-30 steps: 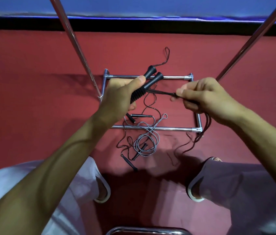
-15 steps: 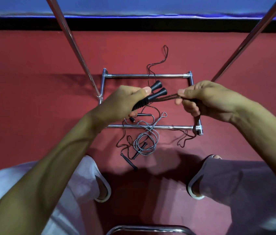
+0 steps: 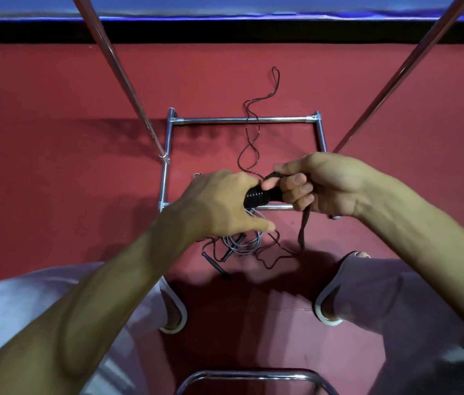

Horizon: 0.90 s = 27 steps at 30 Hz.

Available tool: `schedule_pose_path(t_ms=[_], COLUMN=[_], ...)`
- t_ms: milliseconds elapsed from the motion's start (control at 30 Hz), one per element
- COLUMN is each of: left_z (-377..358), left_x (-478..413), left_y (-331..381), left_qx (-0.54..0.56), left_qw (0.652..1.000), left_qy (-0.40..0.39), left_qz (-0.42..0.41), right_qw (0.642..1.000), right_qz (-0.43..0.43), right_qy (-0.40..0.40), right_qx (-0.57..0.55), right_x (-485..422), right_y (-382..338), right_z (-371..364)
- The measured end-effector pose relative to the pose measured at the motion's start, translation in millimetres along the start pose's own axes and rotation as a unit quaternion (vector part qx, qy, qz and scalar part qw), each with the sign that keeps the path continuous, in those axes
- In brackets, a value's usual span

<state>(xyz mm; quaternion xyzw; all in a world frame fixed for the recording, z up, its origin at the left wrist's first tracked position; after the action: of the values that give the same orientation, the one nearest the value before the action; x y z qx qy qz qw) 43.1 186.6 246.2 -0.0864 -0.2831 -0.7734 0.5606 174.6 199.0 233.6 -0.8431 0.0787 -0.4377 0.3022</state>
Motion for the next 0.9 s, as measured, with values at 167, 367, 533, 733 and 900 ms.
schedule_pose_path(t_ms=[167, 367, 533, 733, 900], left_z=[21, 30, 14, 15, 18], left_x=[5, 8, 13, 28, 33], left_y=[-2, -6, 8, 22, 25], left_qx=[0.054, 0.149, 0.342, 0.421, 0.413], left_qw=[0.992, 0.978, 0.929, 0.867, 0.868], left_qy=[0.112, 0.144, -0.108, -0.234, -0.224], left_qz=[0.028, 0.031, -0.09, -0.127, -0.159], right_qw=[0.996, 0.948, 0.867, 0.876, 0.88], right_qz=[0.07, 0.21, 0.259, 0.304, 0.29], right_qy=[-0.036, -0.045, -0.017, -0.05, -0.099], right_qx=[0.047, 0.234, 0.425, 0.371, 0.363], right_x=[9, 32, 52, 48, 27], right_y=[-17, -48, -63, -63, -56], right_z=[-6, -11, -7, -4, -1])
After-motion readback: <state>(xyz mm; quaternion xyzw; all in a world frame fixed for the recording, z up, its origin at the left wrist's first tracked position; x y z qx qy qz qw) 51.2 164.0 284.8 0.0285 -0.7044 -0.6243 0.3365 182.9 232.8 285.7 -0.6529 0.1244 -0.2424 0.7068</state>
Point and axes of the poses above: each hand's wrist, its own x-axis away from the middle knuckle, its own z-axis out of the back of the hand, y = z × x, the point moved 7 cm from there along -x, towards the middle knuckle, and after that the axes turned 9 degrees about -y, right-handed, at the moved point
